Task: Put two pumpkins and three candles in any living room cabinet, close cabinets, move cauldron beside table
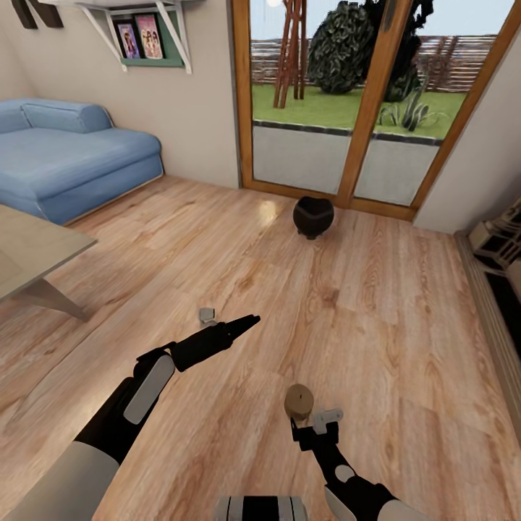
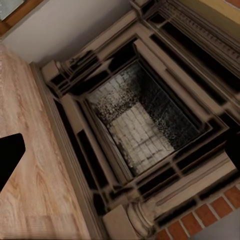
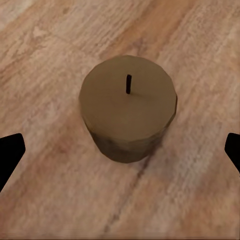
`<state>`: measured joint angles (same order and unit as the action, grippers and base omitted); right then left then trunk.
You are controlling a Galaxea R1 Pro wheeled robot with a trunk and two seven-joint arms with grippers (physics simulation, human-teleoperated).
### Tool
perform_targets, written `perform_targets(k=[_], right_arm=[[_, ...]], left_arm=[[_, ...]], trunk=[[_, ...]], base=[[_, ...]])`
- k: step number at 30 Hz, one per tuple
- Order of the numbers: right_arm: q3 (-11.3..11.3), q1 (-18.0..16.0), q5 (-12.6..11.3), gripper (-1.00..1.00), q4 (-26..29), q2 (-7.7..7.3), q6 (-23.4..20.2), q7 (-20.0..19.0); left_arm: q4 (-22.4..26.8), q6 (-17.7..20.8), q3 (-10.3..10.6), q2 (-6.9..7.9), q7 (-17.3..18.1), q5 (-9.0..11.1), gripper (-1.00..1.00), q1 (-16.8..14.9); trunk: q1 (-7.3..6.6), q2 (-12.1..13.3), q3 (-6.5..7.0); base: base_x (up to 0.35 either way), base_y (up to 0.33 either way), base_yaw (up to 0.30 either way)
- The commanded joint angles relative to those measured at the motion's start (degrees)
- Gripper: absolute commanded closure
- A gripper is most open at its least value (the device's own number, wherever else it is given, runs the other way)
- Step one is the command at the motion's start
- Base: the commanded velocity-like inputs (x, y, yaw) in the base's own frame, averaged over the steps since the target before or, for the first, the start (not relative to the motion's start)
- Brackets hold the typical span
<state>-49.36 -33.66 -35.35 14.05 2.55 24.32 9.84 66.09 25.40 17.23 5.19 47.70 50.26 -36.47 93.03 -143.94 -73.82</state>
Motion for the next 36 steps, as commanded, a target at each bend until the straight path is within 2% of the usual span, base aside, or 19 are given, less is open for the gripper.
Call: perform_targets(k=[1, 15, 26, 36], right_arm=[[0.0, 0.0, 0.0, -1.00, 0.0, -0.03, 0.0, 0.0], [0.1, -0.7, 0.0, -1.00, -0.1, -0.25, 0.1, 0.0], [0.1, -0.7, 0.0, -1.00, -0.1, -0.28, 0.1, 0.0], [0.2, -0.7, 0.0, -1.00, -0.1, -0.35, 0.1, 0.0]], left_arm=[[0.0, 0.0, 0.0, 0.00, 0.0, 0.0, -1.00, 0.0], [-0.1, 0.0, 0.1, -0.30, 0.0, -0.1, -1.00, 0.0], [-0.2, -0.2, 0.0, -0.24, 0.4, 0.4, -1.00, 0.1], [-0.2, -0.2, 0.0, -0.27, 0.3, 0.4, -1.00, 0.1]], trunk=[[0.02, 0.0, -0.23], [0.38, -0.2, -3.33], [0.38, -0.2, -3.33], [0.38, -0.2, -3.33]], base=[[0.000, 0.000, 0.000], [0.000, 0.000, 0.000], [0.009, 0.000, 0.000], [0.274, 0.000, 0.000]])
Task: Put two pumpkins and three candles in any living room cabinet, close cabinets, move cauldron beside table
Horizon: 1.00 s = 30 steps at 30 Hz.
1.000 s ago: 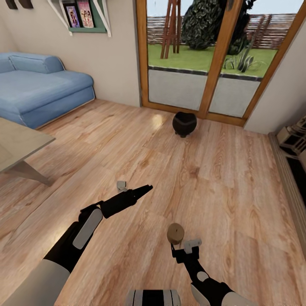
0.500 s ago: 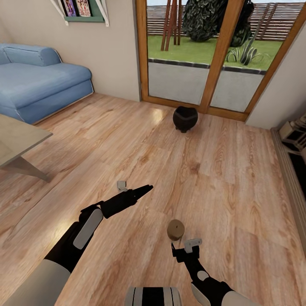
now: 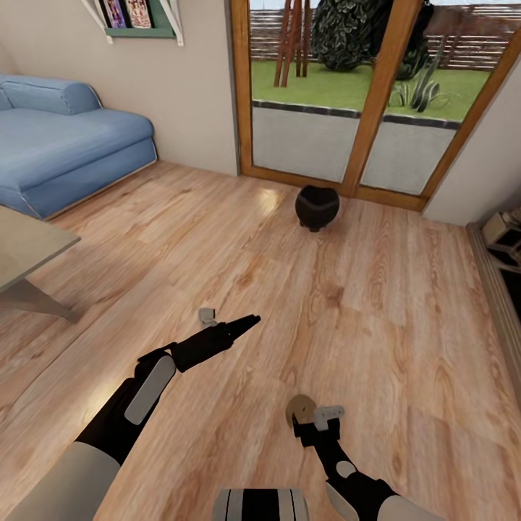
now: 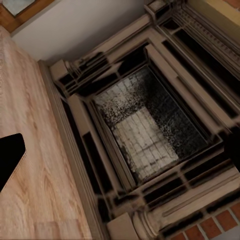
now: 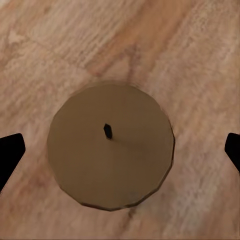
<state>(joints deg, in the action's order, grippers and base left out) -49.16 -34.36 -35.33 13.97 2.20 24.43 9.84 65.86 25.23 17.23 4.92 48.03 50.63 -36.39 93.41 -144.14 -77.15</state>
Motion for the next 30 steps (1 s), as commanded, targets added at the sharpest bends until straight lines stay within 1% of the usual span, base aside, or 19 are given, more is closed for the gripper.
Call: perform_targets(k=[1, 27, 30], right_arm=[[0.0, 0.0, 0.0, -1.00, 0.0, 0.00, 0.0, 0.0], [0.1, 0.0, 0.0, -1.00, 0.2, -0.09, 0.1, 0.0], [0.1, 0.0, 0.0, -1.00, 0.2, -0.01, 0.0, 0.0]], left_arm=[[0.0, 0.0, 0.0, 0.00, 0.0, 0.0, -1.00, 0.0], [0.0, -0.1, 0.0, -0.09, 0.0, 0.1, -1.00, 0.2], [0.0, -0.9, 0.0, 0.00, 0.1, 0.1, -1.00, 0.2]], trunk=[[0.00, 0.0, 0.00], [0.00, 0.0, 0.00], [0.00, 0.0, 0.00]], base=[[0.119, 0.000, 0.000], [0.008, 0.000, 0.000], [0.000, 0.000, 0.000]])
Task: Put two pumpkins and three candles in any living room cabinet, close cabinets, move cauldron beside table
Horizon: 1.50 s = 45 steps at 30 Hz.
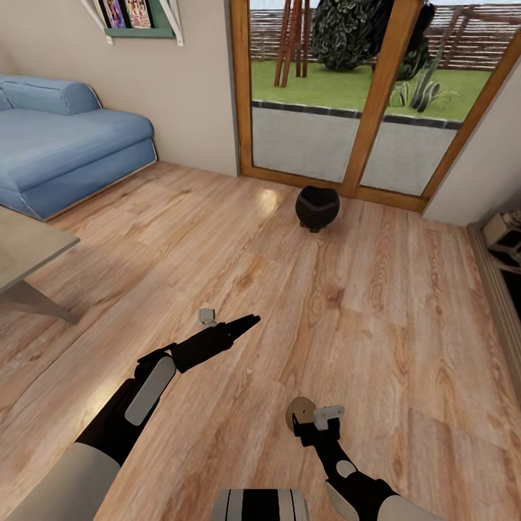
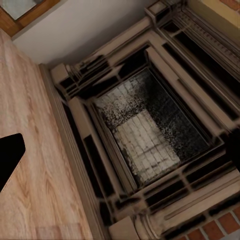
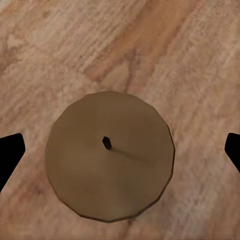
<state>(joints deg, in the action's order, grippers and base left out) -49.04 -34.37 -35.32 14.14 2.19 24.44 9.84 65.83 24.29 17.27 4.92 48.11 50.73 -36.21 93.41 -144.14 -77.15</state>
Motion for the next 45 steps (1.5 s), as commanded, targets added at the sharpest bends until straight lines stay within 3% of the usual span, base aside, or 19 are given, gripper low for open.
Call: perform_targets(k=[1, 11, 18, 22, 27, 45], right_arm=[[0.0, 0.0, 0.0, -1.00, 0.0, 0.00, 0.0, 0.0], [0.0, 0.0, 0.0, -1.00, -0.1, 0.00, 0.0, 0.0], [0.0, 0.0, 0.0, -1.00, 0.0, 0.00, 0.0, 0.0], [0.0, 0.0, 0.1, -1.00, 0.0, 0.00, 0.0, 0.0], [-0.2, 0.0, 0.1, -1.00, 0.1, 0.00, 0.0, 0.0], [-0.3, 0.0, 0.1, -1.00, 0.4, -0.08, 0.0, 0.0]], left_arm=[[0.0, 0.0, 0.0, 0.00, 0.0, 0.0, -1.00, 0.0], [0.0, -0.7, 0.0, 0.07, 0.1, 0.1, -1.00, 0.2], [0.0, -0.9, 0.0, 0.01, 0.1, 0.0, -1.00, 0.2], [0.0, -0.9, 0.0, 0.01, 0.1, 0.0, -1.00, 0.2], [0.0, -0.9, 0.0, 0.00, 0.1, 0.0, -1.00, 0.2], [0.0, -0.9, 0.0, 0.06, 0.1, 0.0, -1.00, 0.2]], trunk=[[0.00, 0.0, 0.00], [0.00, 0.0, 0.00], [0.18, -0.1, -1.55], [0.18, -0.1, -1.55], [0.31, -0.2, -2.66], [0.52, -0.3, -4.43]], base=[[0.000, 0.000, 0.000], [0.000, 0.000, 0.000], [0.000, 0.000, 0.000], [0.000, 0.000, 0.000], [0.000, 0.000, 0.000], [0.000, 0.000, 0.000]])
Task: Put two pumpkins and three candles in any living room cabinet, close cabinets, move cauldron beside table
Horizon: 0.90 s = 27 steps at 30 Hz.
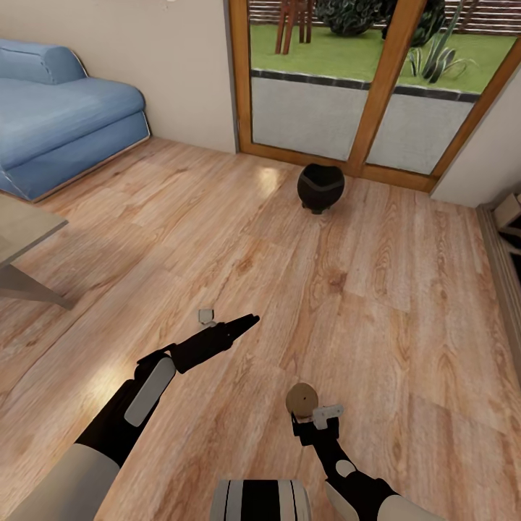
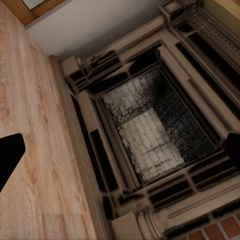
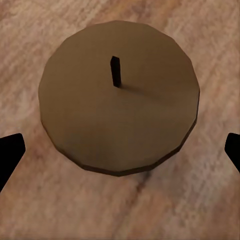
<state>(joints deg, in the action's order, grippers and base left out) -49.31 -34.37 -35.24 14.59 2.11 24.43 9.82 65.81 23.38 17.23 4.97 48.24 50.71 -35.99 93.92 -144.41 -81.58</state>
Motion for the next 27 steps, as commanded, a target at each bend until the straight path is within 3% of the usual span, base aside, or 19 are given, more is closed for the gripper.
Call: perform_targets(k=[1, 27], right_arm=[[0.0, 0.0, 0.0, -1.00, 0.0, 0.00, 0.0, 0.0], [0.0, 0.0, 0.0, -1.00, 0.0, 0.00, 0.0, 0.0]], left_arm=[[0.0, 0.0, 0.0, 0.01, 0.0, 0.0, -1.00, 0.0], [-0.1, -0.1, 0.0, 0.01, 0.0, 0.1, -1.00, 0.1]], trunk=[[0.00, 0.0, 0.00], [0.00, 0.0, 0.00]], base=[[0.000, 0.000, 0.000], [0.025, 0.009, 0.000]])
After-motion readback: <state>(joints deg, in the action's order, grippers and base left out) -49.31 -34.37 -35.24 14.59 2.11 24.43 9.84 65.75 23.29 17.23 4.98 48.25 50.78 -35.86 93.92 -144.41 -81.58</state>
